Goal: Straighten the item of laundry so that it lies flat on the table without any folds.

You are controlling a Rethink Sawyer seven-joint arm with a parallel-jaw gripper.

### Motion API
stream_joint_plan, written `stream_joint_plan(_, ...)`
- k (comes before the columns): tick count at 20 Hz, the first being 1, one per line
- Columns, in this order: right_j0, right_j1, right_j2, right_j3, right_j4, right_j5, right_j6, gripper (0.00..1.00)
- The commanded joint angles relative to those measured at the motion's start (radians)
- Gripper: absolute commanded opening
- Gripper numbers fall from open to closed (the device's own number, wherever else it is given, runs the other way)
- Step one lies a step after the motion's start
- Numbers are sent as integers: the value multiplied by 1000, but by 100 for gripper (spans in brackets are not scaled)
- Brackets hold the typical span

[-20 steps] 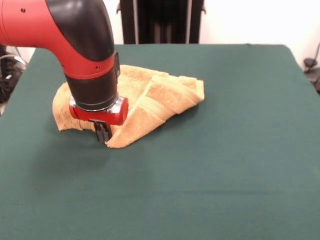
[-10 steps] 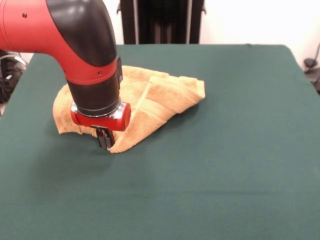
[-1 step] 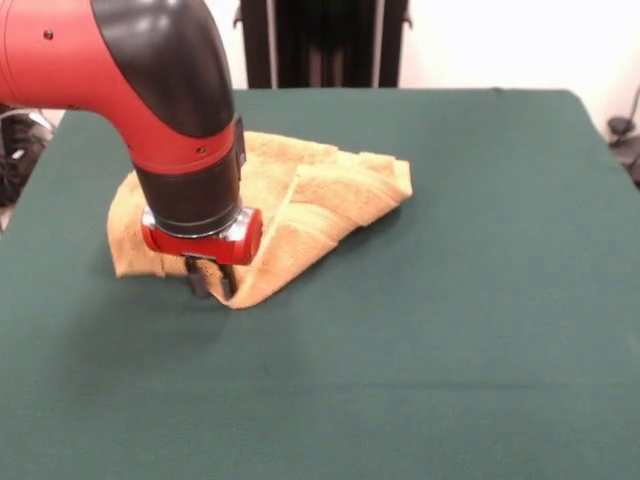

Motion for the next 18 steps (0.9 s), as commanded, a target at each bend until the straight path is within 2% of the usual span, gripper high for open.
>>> stream_joint_plan(1, 69, 36, 84, -22, -54, 42, -246, 100)
stream_joint_plan(8, 83, 20, 86, -43, -44, 80, -252, 100)
stream_joint_plan(12, 102, -12, 93, -68, -28, 181, -291, 100)
stream_joint_plan(14, 97, -21, 90, -28, -11, 173, -257, 100)
stream_joint_plan(18, 96, -93, 41, 188, 32, 30, -13, 100)
